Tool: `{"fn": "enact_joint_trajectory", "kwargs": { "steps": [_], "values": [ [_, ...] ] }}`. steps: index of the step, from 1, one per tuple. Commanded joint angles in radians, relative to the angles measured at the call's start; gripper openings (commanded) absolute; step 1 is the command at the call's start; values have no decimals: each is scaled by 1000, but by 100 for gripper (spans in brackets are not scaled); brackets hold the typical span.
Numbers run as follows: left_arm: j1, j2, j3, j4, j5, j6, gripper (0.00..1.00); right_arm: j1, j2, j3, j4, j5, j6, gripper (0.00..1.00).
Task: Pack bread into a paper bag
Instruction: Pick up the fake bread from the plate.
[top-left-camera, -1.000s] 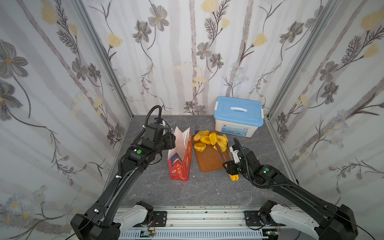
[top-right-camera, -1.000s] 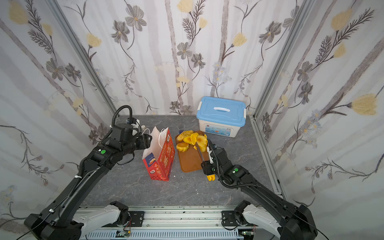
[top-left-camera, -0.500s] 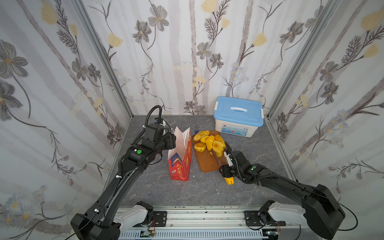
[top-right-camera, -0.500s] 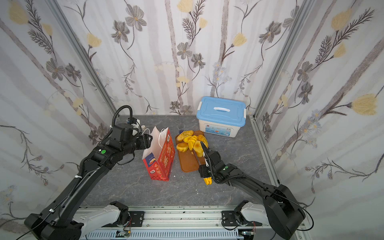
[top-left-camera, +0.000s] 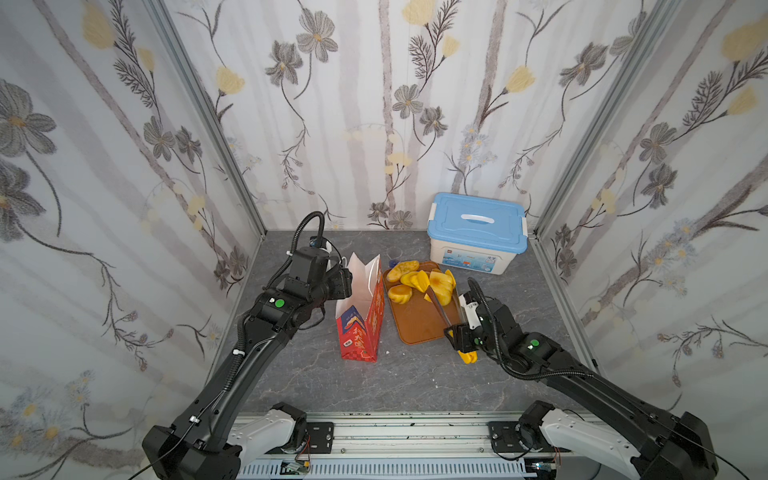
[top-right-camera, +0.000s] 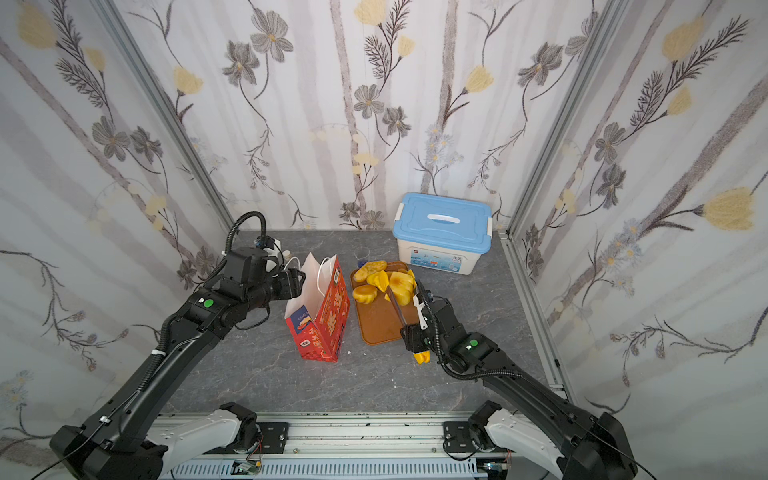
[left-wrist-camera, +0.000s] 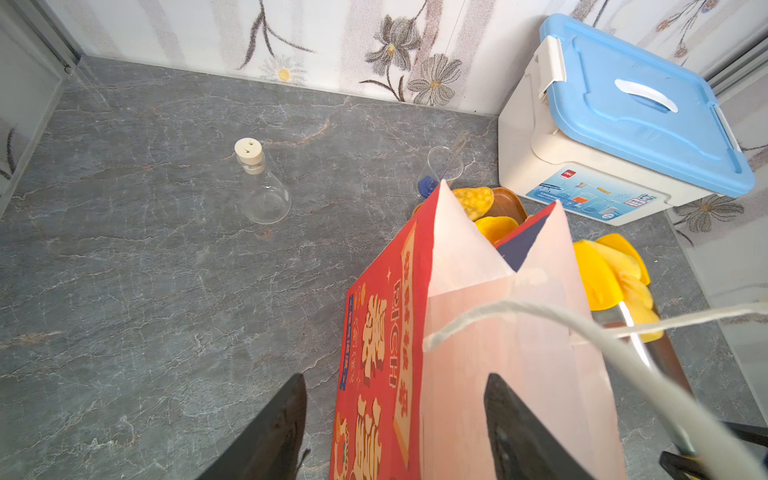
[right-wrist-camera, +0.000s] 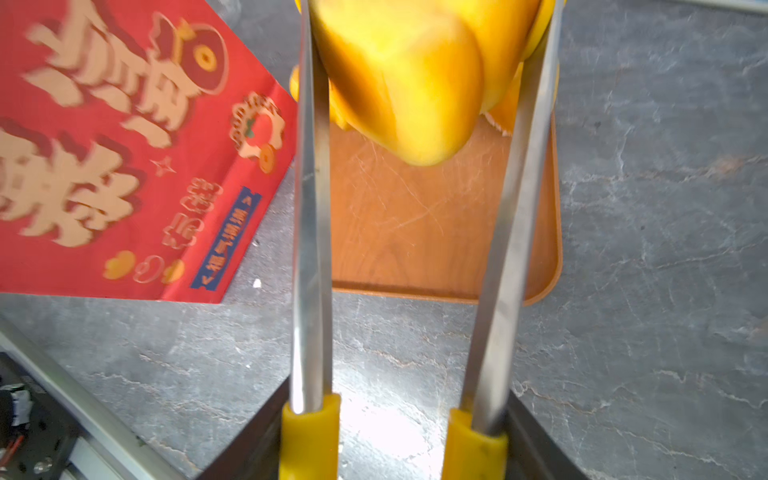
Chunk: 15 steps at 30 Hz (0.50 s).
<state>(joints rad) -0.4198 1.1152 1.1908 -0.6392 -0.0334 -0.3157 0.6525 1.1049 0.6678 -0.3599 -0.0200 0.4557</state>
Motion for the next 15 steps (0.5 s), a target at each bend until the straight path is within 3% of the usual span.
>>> {"fn": "enact_joint_trajectory", "kwargs": {
  "steps": [1,5,15],
  "values": [
    [0,-3,3,26,-8,-2,69,-2,-28,1,88,-105,-1,67],
    [1,-8,0,26,-11,-3,69,6,39,24,2,-11,-9,67],
    [1,-17,4,15,-19,-2,70,6,-1,-7,41,5,1,63]
  ]
}}
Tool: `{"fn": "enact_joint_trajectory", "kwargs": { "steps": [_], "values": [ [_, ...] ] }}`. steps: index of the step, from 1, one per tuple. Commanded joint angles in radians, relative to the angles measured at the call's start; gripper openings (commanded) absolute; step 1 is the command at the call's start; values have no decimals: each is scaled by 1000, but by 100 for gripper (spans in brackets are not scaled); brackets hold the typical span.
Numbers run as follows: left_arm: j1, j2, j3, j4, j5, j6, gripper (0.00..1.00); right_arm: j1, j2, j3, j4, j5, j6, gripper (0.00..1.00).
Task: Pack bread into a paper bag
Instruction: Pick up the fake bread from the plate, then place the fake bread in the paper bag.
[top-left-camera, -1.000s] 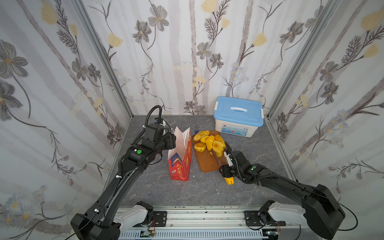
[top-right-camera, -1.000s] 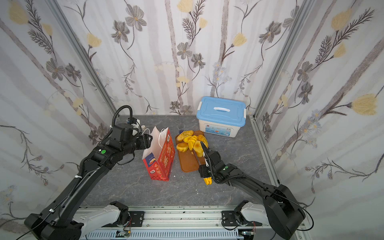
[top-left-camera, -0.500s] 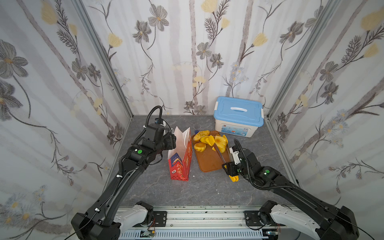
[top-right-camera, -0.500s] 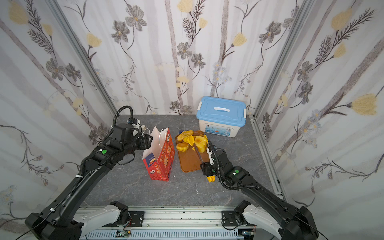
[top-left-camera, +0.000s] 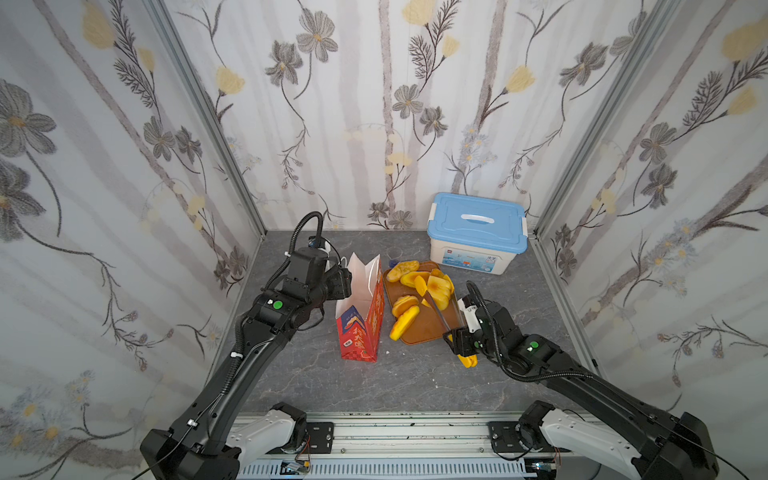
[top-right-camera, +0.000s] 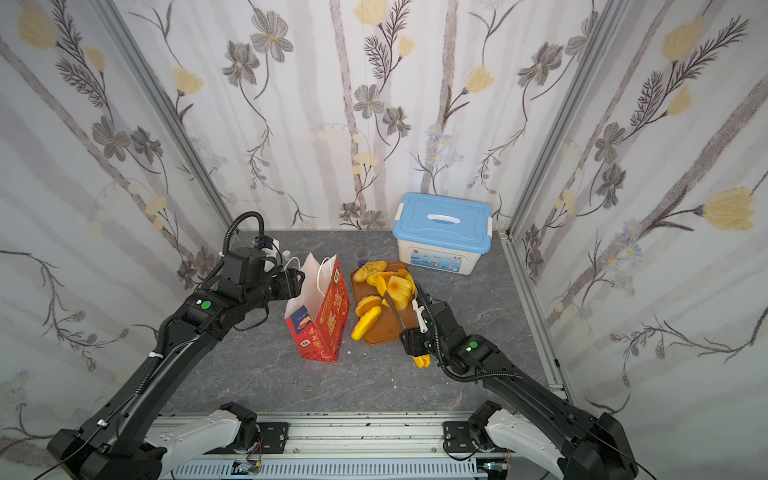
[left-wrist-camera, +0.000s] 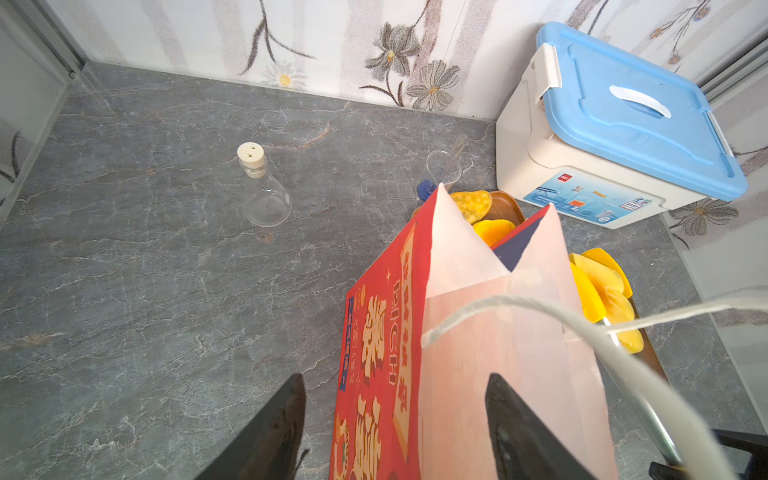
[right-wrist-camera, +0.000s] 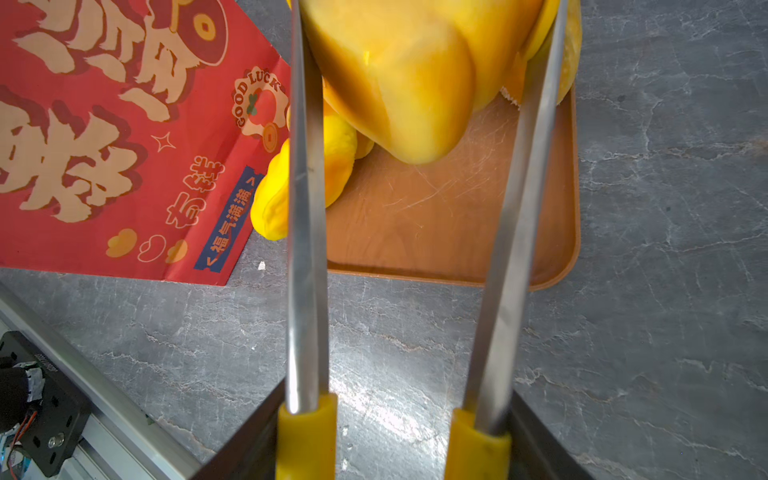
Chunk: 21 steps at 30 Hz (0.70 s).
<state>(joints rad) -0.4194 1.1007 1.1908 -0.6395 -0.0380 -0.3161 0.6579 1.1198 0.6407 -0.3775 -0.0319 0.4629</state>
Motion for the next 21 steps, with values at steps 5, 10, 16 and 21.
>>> {"fn": "enact_joint_trajectory", "kwargs": {
  "steps": [5,10,16,21],
  "values": [
    [-1,5,6,3,-11,3,70,3,-59,139,7,-19,-37,61],
    [1,15,7,1,-35,-4,70,24,-45,333,-27,-65,-92,61],
    [0,-2,8,-8,-59,-11,67,87,64,556,-3,-141,-137,61],
    [-1,-14,12,-23,-63,-7,65,184,174,676,24,-184,-155,60]
  ]
}}
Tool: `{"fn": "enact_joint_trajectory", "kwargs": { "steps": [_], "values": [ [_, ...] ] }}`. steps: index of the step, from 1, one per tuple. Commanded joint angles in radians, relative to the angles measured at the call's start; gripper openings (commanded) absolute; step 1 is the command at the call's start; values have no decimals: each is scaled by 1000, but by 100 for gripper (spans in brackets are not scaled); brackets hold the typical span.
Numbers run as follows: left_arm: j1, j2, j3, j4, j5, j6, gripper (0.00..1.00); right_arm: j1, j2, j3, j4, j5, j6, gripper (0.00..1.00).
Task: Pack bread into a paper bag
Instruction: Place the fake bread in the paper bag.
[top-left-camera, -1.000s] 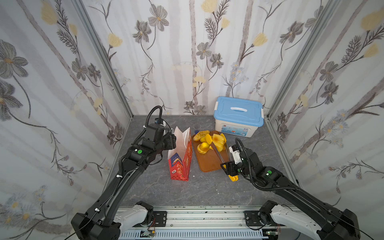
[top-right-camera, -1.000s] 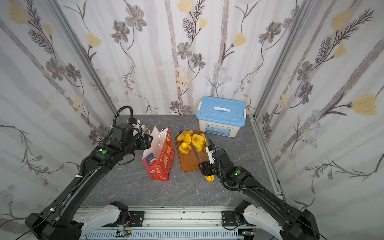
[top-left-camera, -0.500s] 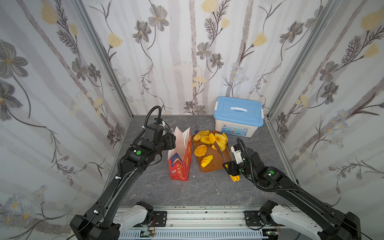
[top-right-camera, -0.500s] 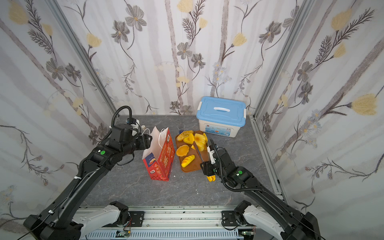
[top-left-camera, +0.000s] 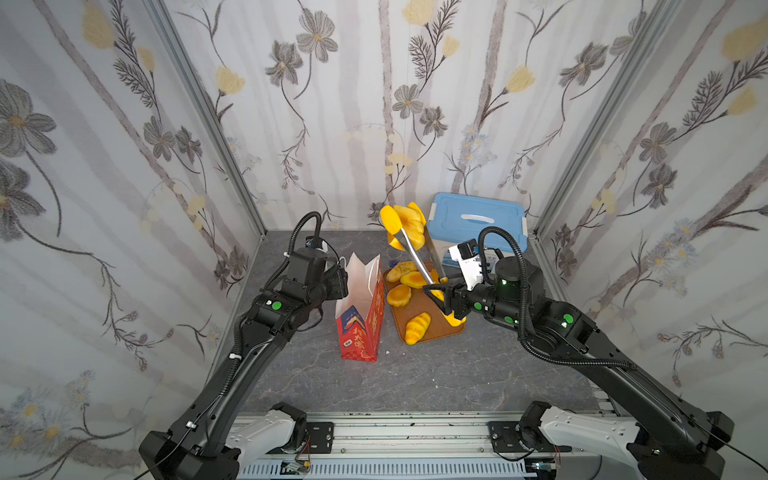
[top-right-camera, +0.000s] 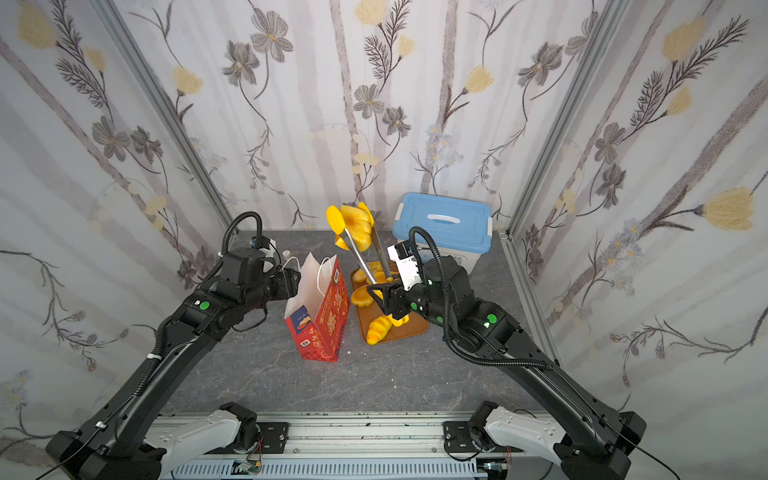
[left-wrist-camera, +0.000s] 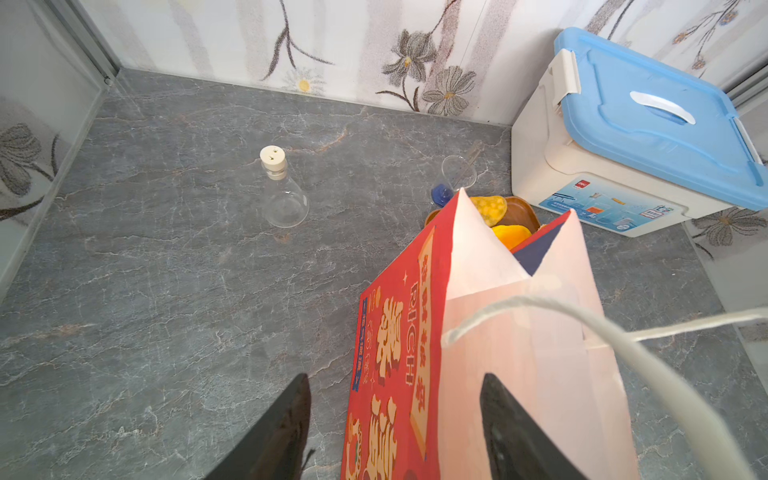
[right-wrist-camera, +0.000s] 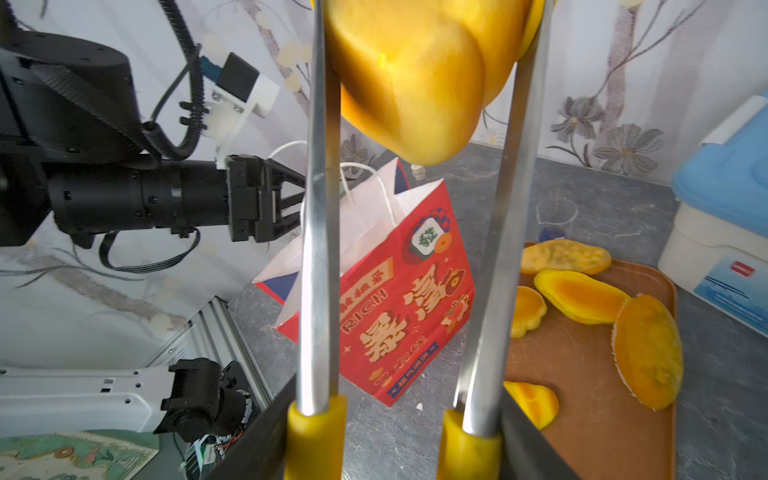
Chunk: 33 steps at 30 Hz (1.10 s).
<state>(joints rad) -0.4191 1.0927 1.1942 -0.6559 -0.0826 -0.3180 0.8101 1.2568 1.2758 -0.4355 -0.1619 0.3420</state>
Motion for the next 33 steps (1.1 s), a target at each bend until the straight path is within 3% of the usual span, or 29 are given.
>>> {"fn": "enact_joint_trajectory", "kwargs": {
  "steps": [1,6,12,19,33],
  "values": [
    [1,-8,9,-8,-19,-6,65,41,51,48,88,-64,-35,61],
    [-1,-5,13,-8,-18,-6,60,68,112,54,131,-104,-35,61],
    [-1,9,13,-4,0,-15,43,70,166,62,192,-130,-28,60],
    [0,10,25,-8,9,-19,32,71,227,124,215,-153,-17,61],
    [-1,6,42,-22,8,-15,35,72,252,57,238,-156,25,64]
  ]
}}
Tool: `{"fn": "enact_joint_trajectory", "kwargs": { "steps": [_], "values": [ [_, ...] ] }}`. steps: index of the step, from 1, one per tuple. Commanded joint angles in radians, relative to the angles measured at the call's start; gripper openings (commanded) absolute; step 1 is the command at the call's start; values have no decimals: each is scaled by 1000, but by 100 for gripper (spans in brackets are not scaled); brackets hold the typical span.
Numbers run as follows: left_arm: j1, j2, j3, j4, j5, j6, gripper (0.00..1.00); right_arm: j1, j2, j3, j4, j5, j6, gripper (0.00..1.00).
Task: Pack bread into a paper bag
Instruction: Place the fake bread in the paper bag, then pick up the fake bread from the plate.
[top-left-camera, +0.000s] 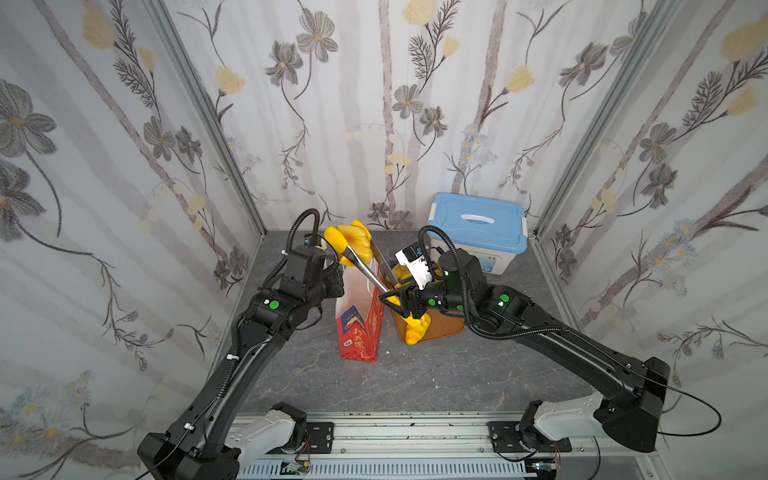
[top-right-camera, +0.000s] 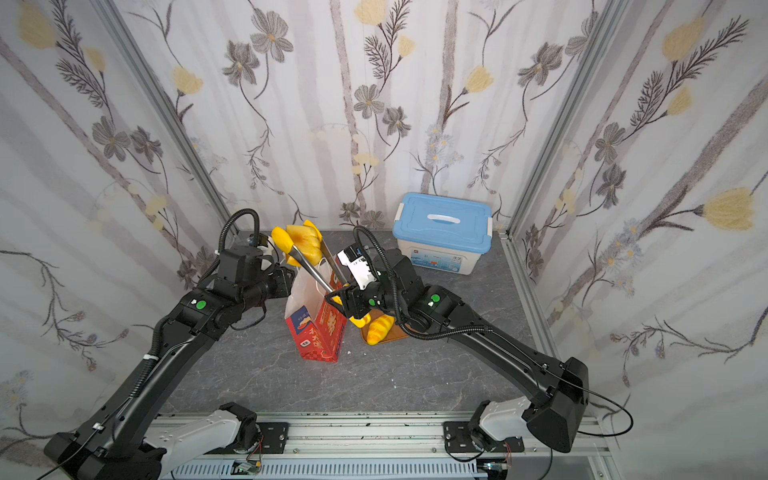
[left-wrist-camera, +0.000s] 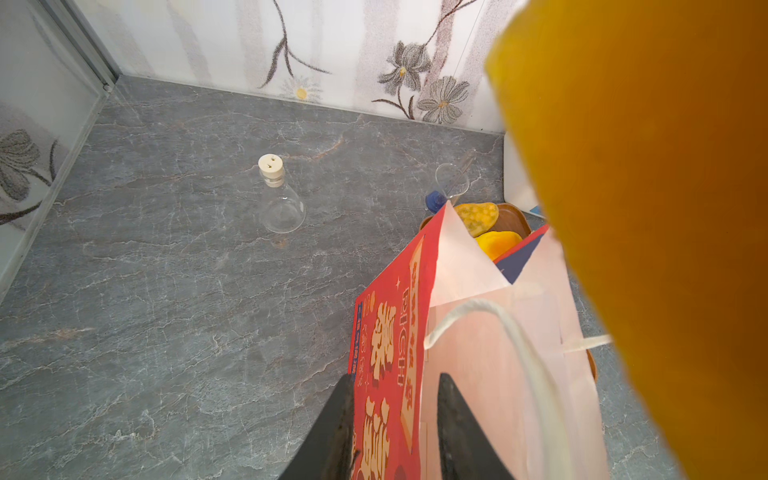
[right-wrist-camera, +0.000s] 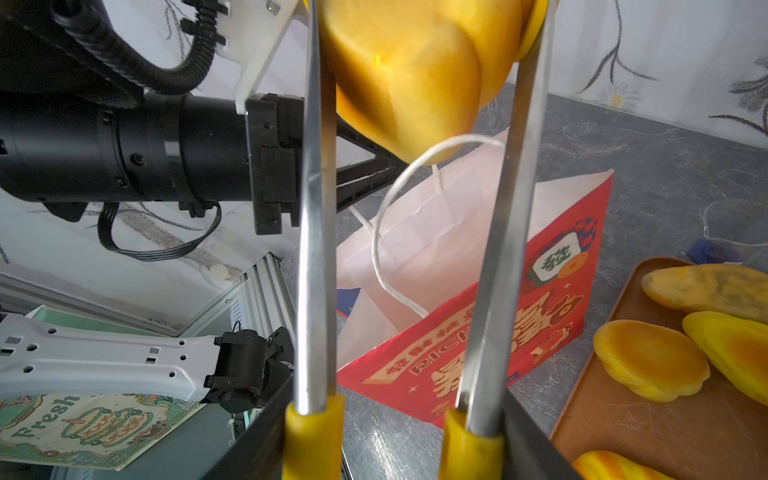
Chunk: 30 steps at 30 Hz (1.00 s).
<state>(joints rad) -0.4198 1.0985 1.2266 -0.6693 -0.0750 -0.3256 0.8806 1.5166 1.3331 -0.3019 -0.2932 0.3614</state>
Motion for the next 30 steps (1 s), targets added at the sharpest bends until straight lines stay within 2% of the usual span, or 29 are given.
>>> {"fn": "enact_joint_trajectory", "kwargs": {
  "steps": [1,5,21,26,30],
  "values": [
    [1,1,10,-9,0,-8,35,0,-10,0,106,-28,7,66],
    [0,4,8,-7,0,-9,35,1,-12,-1,113,-42,7,71],
    [0,5,12,-7,1,-8,36,1,-63,-50,130,-45,21,76],
    [0,4,12,-6,2,-9,36,0,-79,-64,131,-12,25,71],
    [1,4,14,-7,1,-10,36,-13,-119,-72,121,74,37,66]
  ]
}}
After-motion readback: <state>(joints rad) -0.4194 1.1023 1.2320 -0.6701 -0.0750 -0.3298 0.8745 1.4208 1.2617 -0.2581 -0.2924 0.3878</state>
